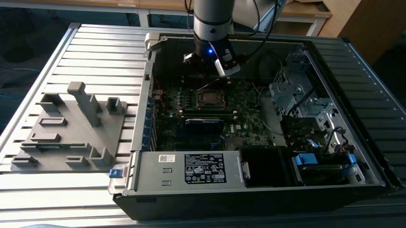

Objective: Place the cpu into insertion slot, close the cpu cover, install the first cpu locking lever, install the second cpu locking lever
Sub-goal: 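Install the first cpu locking lever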

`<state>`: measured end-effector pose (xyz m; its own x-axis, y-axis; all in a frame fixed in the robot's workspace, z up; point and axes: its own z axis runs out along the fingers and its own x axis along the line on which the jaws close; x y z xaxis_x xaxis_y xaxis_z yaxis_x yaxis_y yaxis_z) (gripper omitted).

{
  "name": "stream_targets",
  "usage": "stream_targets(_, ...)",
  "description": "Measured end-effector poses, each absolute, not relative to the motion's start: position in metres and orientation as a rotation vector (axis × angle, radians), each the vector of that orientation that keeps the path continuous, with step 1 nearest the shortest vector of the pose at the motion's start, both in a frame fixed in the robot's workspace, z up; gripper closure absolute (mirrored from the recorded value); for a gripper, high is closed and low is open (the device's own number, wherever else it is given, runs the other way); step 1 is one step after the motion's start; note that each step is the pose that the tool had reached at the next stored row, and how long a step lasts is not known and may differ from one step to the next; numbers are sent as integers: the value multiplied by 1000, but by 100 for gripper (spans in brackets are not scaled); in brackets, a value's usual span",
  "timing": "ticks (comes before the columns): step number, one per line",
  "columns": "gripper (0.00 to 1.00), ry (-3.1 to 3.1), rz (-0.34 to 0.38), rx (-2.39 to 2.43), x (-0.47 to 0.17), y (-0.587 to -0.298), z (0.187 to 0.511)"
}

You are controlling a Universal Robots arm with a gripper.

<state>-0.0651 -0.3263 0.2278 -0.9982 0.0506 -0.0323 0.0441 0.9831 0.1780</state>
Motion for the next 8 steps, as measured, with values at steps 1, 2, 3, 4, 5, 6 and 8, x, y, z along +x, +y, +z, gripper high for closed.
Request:
stream_targets(1,89,3092,276,74,-64,-326,228)
stream_targets(2,89,3092,276,74,-64,-325,227)
stream_targets(3,89,3092,276,74,-63,-324,227)
stream_targets(4,89,3092,276,74,-61,-324,227)
stream_targets(5,89,3092,276,74,-60,-324,227)
stream_targets(6,89,3092,276,74,-58,-324,227)
stream_targets(8,89,3092,277,74,-56,-324,226)
